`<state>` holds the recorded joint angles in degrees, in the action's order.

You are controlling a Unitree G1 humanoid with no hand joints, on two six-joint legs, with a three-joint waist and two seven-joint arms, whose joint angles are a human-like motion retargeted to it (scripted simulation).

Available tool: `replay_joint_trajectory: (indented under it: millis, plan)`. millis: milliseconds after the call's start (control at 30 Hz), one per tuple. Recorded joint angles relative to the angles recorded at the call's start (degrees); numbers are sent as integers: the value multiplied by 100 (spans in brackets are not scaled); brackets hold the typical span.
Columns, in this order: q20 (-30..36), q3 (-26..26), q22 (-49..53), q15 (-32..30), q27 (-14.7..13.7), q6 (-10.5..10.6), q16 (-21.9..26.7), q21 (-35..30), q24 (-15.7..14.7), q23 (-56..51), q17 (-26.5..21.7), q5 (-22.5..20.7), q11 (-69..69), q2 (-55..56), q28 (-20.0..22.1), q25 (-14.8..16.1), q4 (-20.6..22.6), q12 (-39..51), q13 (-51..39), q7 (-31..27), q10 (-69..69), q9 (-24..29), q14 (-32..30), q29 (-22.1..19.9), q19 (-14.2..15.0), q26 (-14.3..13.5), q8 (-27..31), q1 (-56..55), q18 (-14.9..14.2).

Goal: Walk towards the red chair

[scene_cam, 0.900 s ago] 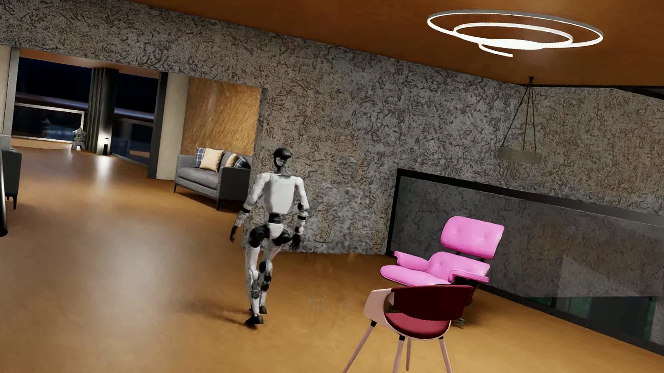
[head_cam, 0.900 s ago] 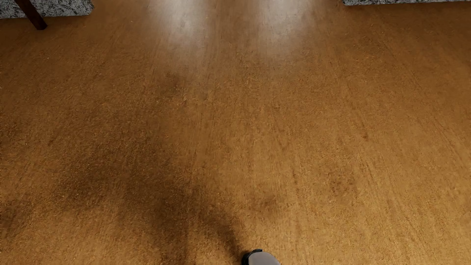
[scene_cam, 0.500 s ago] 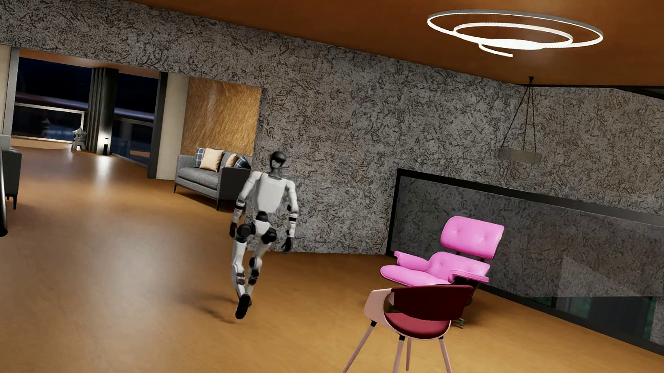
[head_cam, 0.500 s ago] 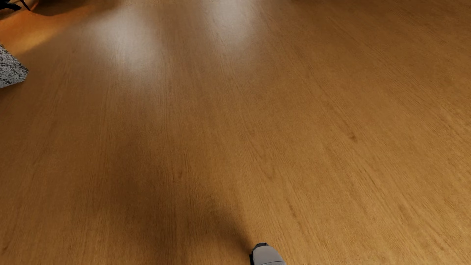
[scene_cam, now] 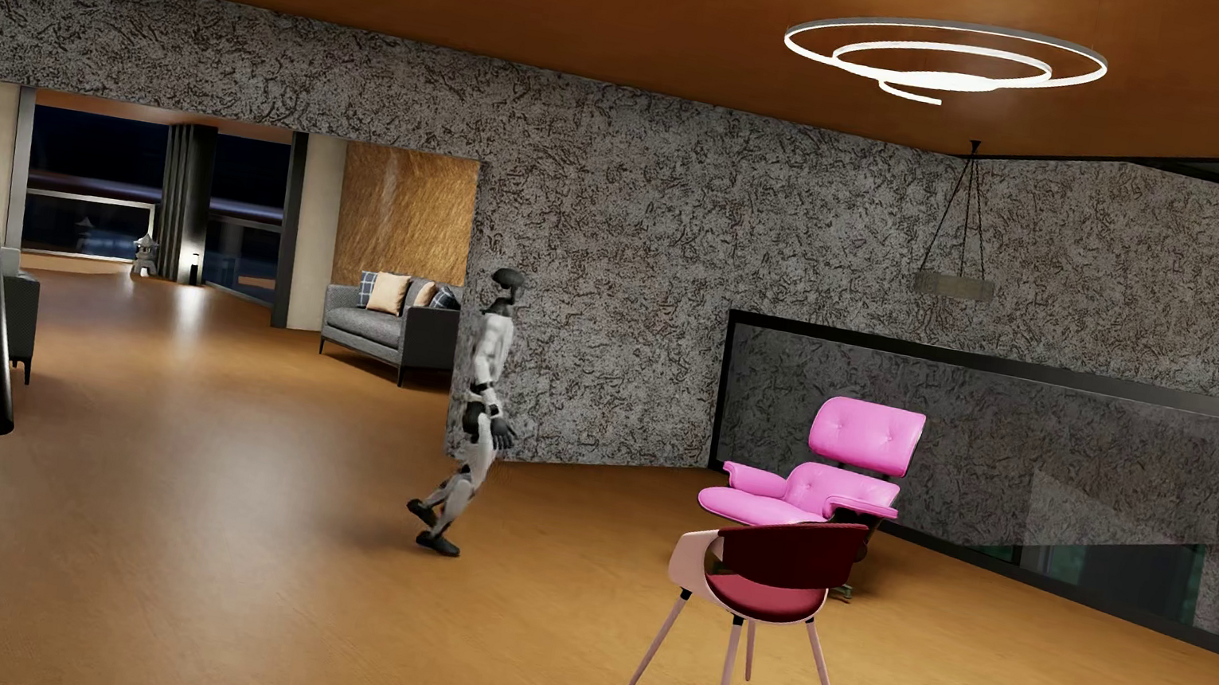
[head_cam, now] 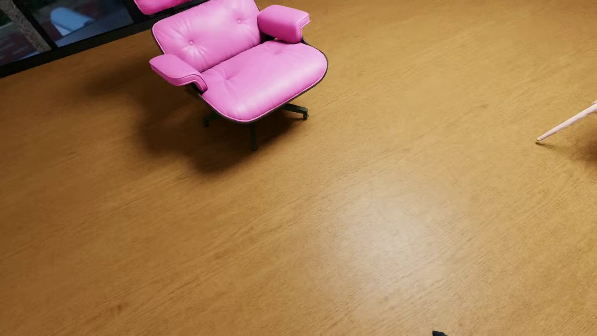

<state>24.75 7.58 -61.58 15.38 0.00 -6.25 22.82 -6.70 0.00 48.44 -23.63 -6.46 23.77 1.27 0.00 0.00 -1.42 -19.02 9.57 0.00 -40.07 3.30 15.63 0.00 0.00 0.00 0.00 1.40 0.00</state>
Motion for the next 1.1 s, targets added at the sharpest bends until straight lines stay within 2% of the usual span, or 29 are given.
replay_joint_trajectory:
  millis: [67, 200, 300, 467, 533, 567, 600, 700, 733, 767, 800, 833, 867, 900, 933, 967, 1000, 1033, 1067, 1100]
  plan:
    - [27, 178, -16, 112, 0, 80, 9, -72, 0, 285, 89, 133, -22, -81, 0, 0, -43, -186, -251, 0, 212, -60, -178, 0, 0, 0, 0, -113, 0]
    - [64, 402, -134, -265, 0, 179, 70, -704, 0, 4, 284, 207, -36, -148, 0, 0, -21, -513, -187, 0, 344, 92, -439, 0, 0, 0, 0, -367, 0]
    - [-34, 255, -200, -361, 0, 278, 55, -935, 0, 42, 357, 365, -24, -322, 0, 0, -144, -682, 267, 0, 632, 198, -569, 0, 0, 0, 0, -738, 0]
    - [-60, -62, 29, -889, 0, 276, 157, -965, 0, 1236, 362, 513, 11, -709, 0, 0, -142, -510, 859, 0, 1338, 537, -51, 0, 0, 0, 0, -1825, 0]
    - [-72, -5, 140, -1089, 0, 333, 182, -1115, 0, 1534, 313, 543, 45, -875, 0, 0, -55, -442, 964, 0, 1129, 648, -158, 0, 0, 0, 0, -2248, 0]
    - [-75, 57, 188, -1167, 0, 386, 181, -1170, 0, 1617, 299, 548, 65, -976, 0, 0, 5, -442, 983, 0, 2470, 685, -546, 0, 0, 0, 0, -2439, 0]
    - [-79, 144, 239, -1218, 0, 458, 174, -1210, 0, 1650, 289, 546, 85, -1095, 0, 0, 63, -471, 985, 0, 2472, 707, -674, 0, 0, 0, 0, -2596, 0]
    - [-169, 527, 576, -1231, 0, 704, 140, -1226, 0, 1353, 254, 578, 169, -1616, 0, 0, 171, -758, 956, 0, 2814, 723, -270, 0, 0, 0, 0, -2673, 0]
    - [-163, 672, 732, -1219, 0, 763, 131, -1217, 0, 1042, 235, 593, 215, -1803, 0, 0, 194, -836, 974, 0, 1549, 711, -230, 0, 0, 0, 0, -2674, 0]
    - [-134, 822, 818, -1226, 0, 738, 133, -1246, 0, 654, 237, 630, 278, -1906, 0, 0, 193, -811, 998, 0, 1365, 656, -359, 0, 0, 0, 0, -2817, 0]
    - [-128, 903, 786, -1332, 0, 565, 149, -1353, 0, 316, 289, 689, 338, -1905, 0, 0, 180, -646, 971, 0, 900, 564, -879, 0, 0, 0, 0, -3236, 0]
    - [-143, 841, 652, -1635, 0, 289, 178, -1536, 0, 152, 380, 730, 396, -1898, 0, 0, 224, -359, 885, 0, 220, 503, -1439, 0, 0, 0, 0, -3739, 0]
    - [-151, 698, 543, -2124, 0, 38, 205, -1805, 0, 152, 442, 734, 548, -1888, 0, 0, 344, -27, 788, 0, -363, 507, -1657, 0, 0, 0, 0, -3991, 0]
    - [-142, 588, 580, -2590, 0, -113, 207, -2146, 0, 205, 433, 723, 909, -1759, 0, 0, 486, 248, 698, 0, -718, 540, -1524, 0, 0, 0, 0, -3965, 0]
    - [-135, 548, 749, -2725, 0, -182, 187, -2378, 0, 228, 400, 711, 1527, -1456, 0, 0, 598, 417, 642, 0, -847, 559, -1235, 0, 0, 0, 0, -3752, 0]
    - [-131, 529, 958, -2384, 0, -198, 163, -2362, 0, 216, 399, 674, 2346, -1022, 0, 0, 680, 505, 646, 0, -809, 566, -985, 0, 0, 0, 0, -3435, 0]
    - [-73, 472, 1138, -1712, 0, -150, 139, -2170, 0, 145, 401, 594, 3227, -483, 0, 0, 716, 555, 700, 0, -699, 550, -839, 0, 0, 0, 0, -3097, 0]
    - [-289, 410, 1193, -1045, 0, -219, 170, -2038, 0, 356, 514, 606, 3973, -28, 0, 0, 883, 537, 698, 0, -443, 640, -755, 0, 0, 0, 0, -2600, 0]
    - [-352, 309, 1209, -671, 0, -179, 161, -1934, 0, 398, 537, 532, 4517, 565, 0, 0, 894, 502, 720, 0, -242, 617, -691, 0, 0, 0, 0, -2200, 0]
    - [-439, 210, 1209, -618, 0, -123, 151, -1854, 0, 427, 547, 446, 4726, 1157, 0, 0, 880, 437, 731, 0, -36, 581, -634, 0, 0, 0, 0, -1808, 0]
